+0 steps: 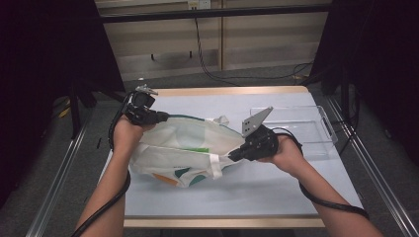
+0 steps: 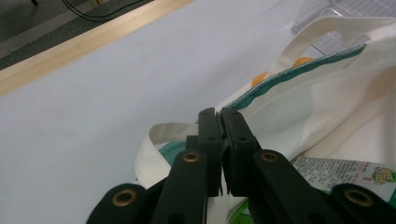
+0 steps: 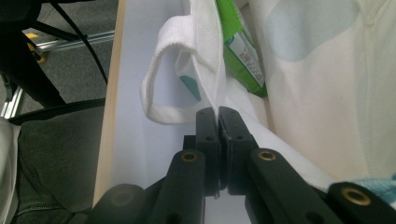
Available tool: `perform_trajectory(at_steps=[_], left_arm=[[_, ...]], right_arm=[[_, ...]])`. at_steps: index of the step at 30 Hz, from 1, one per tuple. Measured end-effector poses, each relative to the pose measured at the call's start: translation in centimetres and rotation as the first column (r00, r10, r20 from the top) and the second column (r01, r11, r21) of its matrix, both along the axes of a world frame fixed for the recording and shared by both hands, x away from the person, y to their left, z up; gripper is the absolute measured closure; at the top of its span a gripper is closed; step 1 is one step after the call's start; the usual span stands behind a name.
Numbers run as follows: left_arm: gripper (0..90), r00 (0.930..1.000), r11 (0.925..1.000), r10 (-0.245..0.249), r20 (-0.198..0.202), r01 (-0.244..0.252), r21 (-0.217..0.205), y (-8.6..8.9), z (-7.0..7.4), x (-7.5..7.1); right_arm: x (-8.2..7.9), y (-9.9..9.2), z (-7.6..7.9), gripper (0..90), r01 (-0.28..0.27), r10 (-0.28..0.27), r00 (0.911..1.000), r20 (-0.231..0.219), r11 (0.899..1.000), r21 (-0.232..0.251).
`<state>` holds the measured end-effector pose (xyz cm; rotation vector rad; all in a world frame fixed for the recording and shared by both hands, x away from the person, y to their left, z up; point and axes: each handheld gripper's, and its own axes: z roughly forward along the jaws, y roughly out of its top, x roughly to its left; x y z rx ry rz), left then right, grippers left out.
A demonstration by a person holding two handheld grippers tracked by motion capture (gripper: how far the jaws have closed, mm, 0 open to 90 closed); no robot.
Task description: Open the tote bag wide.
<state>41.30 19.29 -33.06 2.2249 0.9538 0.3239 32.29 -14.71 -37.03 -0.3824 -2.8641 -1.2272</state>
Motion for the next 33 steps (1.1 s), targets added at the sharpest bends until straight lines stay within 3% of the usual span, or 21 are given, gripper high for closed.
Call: perform_trajectory(at_steps=[4,6,33], left_arm=[[87.6,1.0000,0.9999,0.008,0.003,-0.008,0.011,0.1,-0.2,0.0],[87.6,0.9998,0.9997,0.020,-0.008,-0.020,-0.010,0.1,-0.4,0.0],[87.9,0.9980,0.9979,0.061,0.020,-0.060,-0.025,-0.2,-1.4,0.2]], right_arm=[[-0.2,0.1,-0.4,87.4,-0.010,0.010,0.9999,0.003,1.000,-0.017],[-0.3,0.1,-0.7,87.4,-0.006,0.006,1.0000,0.003,0.999,-0.032],[-1.0,-0.1,-2.8,87.4,-0.011,0.010,0.9993,-0.036,1.000,-0.015]])
